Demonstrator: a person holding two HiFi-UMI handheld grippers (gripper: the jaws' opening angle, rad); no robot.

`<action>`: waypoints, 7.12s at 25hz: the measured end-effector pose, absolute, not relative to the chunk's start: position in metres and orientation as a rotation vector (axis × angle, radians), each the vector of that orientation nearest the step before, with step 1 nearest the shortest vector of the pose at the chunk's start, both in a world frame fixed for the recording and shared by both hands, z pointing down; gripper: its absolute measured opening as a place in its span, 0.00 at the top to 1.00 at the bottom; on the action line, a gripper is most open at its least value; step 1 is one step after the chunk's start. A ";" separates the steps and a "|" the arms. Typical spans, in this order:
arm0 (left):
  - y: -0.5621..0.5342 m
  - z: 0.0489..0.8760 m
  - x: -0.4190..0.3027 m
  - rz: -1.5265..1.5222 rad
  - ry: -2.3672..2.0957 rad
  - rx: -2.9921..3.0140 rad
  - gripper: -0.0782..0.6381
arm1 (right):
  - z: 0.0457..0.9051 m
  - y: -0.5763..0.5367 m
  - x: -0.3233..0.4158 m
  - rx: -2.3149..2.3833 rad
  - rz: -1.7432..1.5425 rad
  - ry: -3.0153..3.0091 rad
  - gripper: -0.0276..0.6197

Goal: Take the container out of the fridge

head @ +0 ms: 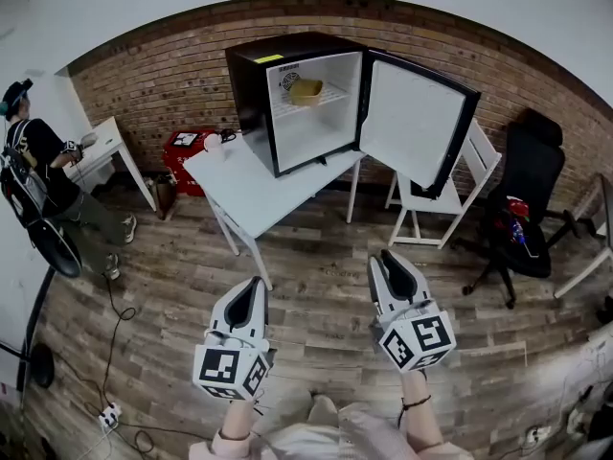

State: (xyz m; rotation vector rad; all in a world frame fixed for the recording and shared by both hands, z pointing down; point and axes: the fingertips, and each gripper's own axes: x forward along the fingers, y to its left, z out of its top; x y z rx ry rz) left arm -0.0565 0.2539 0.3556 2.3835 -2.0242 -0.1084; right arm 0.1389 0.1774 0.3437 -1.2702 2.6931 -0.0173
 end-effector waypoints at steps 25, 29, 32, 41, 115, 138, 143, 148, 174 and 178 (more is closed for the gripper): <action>0.134 0.380 -0.097 -0.125 -1.979 2.341 0.90 | 0.383 0.061 0.102 -1.328 -0.095 2.741 0.70; 0.090 0.382 -0.113 -0.126 -1.961 2.346 0.90 | 0.386 0.019 0.089 -1.355 -0.096 2.732 0.70; 0.061 0.383 -0.122 -0.124 -1.937 2.355 0.90 | 0.387 -0.008 0.080 -1.377 -0.114 2.716 0.70; -0.003 0.385 -0.142 -0.132 -1.878 2.391 0.90 | 0.390 -0.059 0.055 -1.393 -0.127 2.711 0.71; -0.320 0.361 -0.148 -0.106 -1.995 2.327 0.90 | 0.338 -0.397 -0.109 -0.525 0.758 3.333 0.71; -0.340 0.376 -0.150 -0.087 -1.825 2.380 0.90 | 0.395 -0.414 -0.145 -0.158 1.420 3.738 0.76; -0.339 0.376 -0.150 -0.091 -1.825 2.381 0.90 | 0.393 -0.419 -0.145 -0.204 1.510 3.706 0.88; -0.338 0.376 -0.149 -0.093 -1.826 2.385 0.90 | 0.394 -0.418 -0.144 -0.189 1.509 3.709 0.89; -0.321 0.366 -0.142 -0.101 -1.824 2.430 0.90 | 0.384 -0.370 -0.100 -0.359 1.459 3.605 0.92; -0.318 0.365 -0.141 -0.096 -1.815 2.438 0.90 | 0.383 -0.361 -0.090 -0.441 1.383 3.595 0.92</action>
